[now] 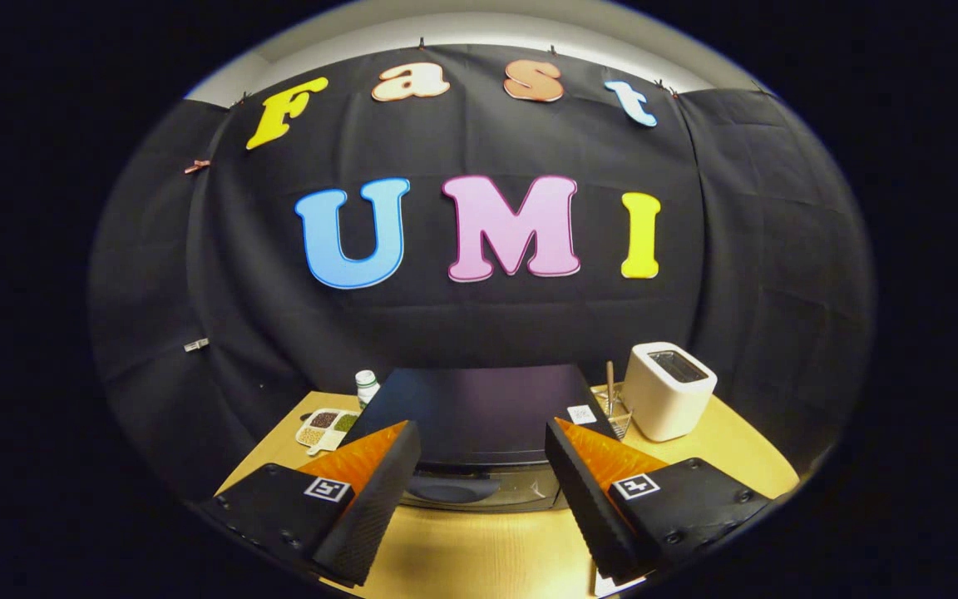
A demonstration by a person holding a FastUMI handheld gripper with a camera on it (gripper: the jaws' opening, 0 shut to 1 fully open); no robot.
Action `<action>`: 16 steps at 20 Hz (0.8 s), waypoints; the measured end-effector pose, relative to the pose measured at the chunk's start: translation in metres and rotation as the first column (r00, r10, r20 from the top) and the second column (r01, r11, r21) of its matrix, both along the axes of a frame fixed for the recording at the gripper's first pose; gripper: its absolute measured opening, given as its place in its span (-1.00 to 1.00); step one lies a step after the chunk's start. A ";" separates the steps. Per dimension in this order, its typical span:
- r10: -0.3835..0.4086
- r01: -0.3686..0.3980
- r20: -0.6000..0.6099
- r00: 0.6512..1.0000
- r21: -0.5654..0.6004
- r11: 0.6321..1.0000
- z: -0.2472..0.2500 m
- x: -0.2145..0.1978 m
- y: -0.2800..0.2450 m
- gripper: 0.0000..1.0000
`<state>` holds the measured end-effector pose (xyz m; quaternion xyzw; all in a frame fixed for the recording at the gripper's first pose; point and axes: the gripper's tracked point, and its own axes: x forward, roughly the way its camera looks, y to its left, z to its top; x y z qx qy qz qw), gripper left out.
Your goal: Open the toaster oven, put the food inside, and close the toaster oven door.
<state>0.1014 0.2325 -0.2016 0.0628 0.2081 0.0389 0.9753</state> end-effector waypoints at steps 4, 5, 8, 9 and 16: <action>-0.002 -0.005 -0.083 0.997 -0.073 0.997 -0.048 0.017 0.018 0.96; 0.000 -0.008 -0.101 0.995 -0.083 0.997 -0.057 0.019 0.022 0.97; 0.005 -0.016 -0.128 0.992 -0.085 0.996 -0.072 0.027 0.033 0.97; 0.001 -0.014 -0.146 0.989 -0.090 0.996 -0.079 0.029 0.035 0.97; -0.027 0.010 -0.215 0.976 -0.081 0.997 -0.104 0.023 0.038 0.97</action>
